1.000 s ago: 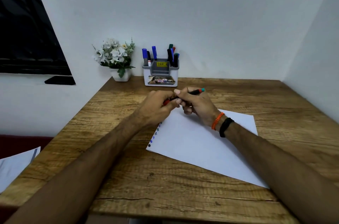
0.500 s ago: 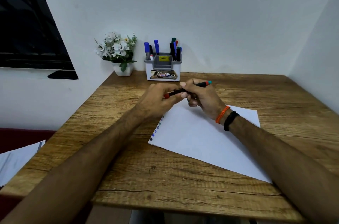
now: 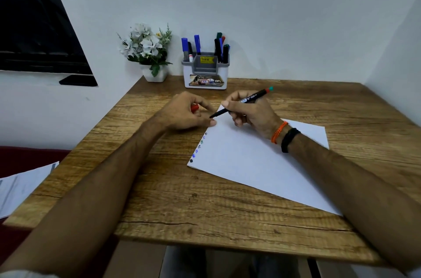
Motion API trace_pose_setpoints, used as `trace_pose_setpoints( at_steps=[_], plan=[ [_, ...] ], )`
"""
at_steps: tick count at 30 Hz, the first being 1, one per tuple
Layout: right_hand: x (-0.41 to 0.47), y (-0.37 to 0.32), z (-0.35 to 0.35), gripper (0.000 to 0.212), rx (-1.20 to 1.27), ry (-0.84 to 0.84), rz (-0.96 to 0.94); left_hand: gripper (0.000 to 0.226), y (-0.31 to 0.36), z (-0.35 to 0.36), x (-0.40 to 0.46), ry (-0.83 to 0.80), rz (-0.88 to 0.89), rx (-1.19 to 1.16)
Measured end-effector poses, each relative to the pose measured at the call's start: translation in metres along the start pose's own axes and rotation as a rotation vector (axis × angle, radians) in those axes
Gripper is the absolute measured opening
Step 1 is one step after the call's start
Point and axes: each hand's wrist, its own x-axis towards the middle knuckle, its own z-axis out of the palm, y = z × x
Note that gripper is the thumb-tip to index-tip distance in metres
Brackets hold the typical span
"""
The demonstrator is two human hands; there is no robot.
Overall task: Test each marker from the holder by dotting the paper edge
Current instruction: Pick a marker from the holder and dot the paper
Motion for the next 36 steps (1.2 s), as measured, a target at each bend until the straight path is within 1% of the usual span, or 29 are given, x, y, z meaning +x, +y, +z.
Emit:
trace_pose_setpoints(
  at_steps=[1, 2, 5, 8, 11, 14, 21, 29, 36],
  plan=[
    [0.001, -0.001, 0.001, 0.007, -0.019, -0.032, 0.013, 0.036, -0.001, 0.000, -0.001, -0.006, -0.002, -0.003],
    [0.002, -0.002, 0.001, 0.008, -0.024, -0.065, 0.028, 0.037, -0.001, 0.001, -0.001, -0.008, -0.003, -0.007],
    [0.007, -0.005, 0.003, 0.020, 0.011, -0.156, 0.054, 0.039, -0.003, 0.000, 0.000, -0.013, -0.011, -0.033],
    [0.014, -0.004, 0.004, 0.016, -0.032, -0.231, 0.063, 0.036, -0.003, -0.001, 0.001, -0.026, 0.001, -0.017],
    [0.014, 0.001, 0.004, 0.020, -0.071, -0.281, 0.076, 0.026, -0.005, -0.002, 0.001, -0.056, 0.012, -0.013],
    [0.010, 0.005, 0.003, 0.012, -0.124, -0.242, 0.053, 0.026, -0.004, -0.003, 0.002, -0.070, 0.001, -0.020],
    [0.008, 0.005, 0.008, 0.009, -0.232, -0.200, 0.077, 0.029, -0.009, -0.005, 0.003, -0.120, -0.003, -0.068],
    [0.005, 0.002, 0.009, 0.011, -0.268, -0.245, 0.050, 0.028, -0.006, -0.004, 0.003, -0.111, -0.025, -0.073],
    [0.006, 0.005, 0.008, 0.010, -0.296, -0.251, 0.062, 0.025, -0.005, -0.004, 0.002, -0.110, -0.026, -0.071]
  ],
)
